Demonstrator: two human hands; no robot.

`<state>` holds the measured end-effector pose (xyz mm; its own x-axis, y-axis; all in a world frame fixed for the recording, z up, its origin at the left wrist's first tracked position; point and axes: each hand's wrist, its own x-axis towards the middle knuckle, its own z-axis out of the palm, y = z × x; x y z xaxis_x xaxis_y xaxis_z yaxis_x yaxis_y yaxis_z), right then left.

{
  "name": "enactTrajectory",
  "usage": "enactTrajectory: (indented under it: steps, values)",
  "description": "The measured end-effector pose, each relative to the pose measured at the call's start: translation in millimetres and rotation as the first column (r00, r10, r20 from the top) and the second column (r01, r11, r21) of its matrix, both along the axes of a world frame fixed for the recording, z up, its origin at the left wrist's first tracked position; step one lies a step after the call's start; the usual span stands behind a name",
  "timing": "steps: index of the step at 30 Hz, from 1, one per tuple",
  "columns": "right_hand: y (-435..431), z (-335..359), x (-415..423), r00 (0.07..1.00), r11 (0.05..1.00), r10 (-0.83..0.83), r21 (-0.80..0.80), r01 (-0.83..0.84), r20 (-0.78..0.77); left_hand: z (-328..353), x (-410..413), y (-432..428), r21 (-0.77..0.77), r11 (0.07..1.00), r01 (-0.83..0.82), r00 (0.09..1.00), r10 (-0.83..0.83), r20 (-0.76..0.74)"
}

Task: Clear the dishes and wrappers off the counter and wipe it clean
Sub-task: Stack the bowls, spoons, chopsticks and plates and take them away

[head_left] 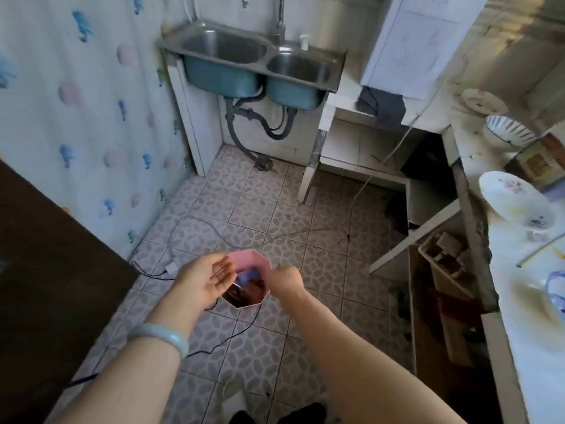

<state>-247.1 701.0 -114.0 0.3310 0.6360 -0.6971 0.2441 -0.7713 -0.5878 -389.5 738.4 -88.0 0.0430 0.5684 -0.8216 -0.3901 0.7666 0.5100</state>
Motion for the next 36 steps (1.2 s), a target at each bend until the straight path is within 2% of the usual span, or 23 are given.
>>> enactTrajectory:
  steps: [6, 9, 16, 25, 36]
  values:
    - [14, 0, -7, 0.959, 0.992, -0.108, 0.041, 0.123, -0.261, -1, -14, 7, -0.001, 1.000, -0.022, 1.000, 0.022, 0.007]
    - [10, 5, 1, 0.963, 0.996, -0.063, 0.043, 0.077, -0.262, -5, -16, 9, -0.005, 1.000, -0.026, 0.999, 0.026, 0.019]
    - [4, 1, 24, 0.957, 0.981, -0.180, 0.029, 0.191, -0.229, -9, 13, 11, -0.014, 0.999, 0.042, 0.998, -0.041, 0.040]
    - [-24, 38, 127, 0.901, 0.903, -0.367, 0.142, 0.405, -0.230, 17, 135, 9, 0.062, 0.960, 0.273, 0.953, -0.279, 0.122]
    - [-90, 97, 300, 0.751, 0.675, -0.621, 0.334, 0.658, -0.226, 75, 323, -19, 0.219, 0.814, 0.538, 0.806, -0.572, 0.148]
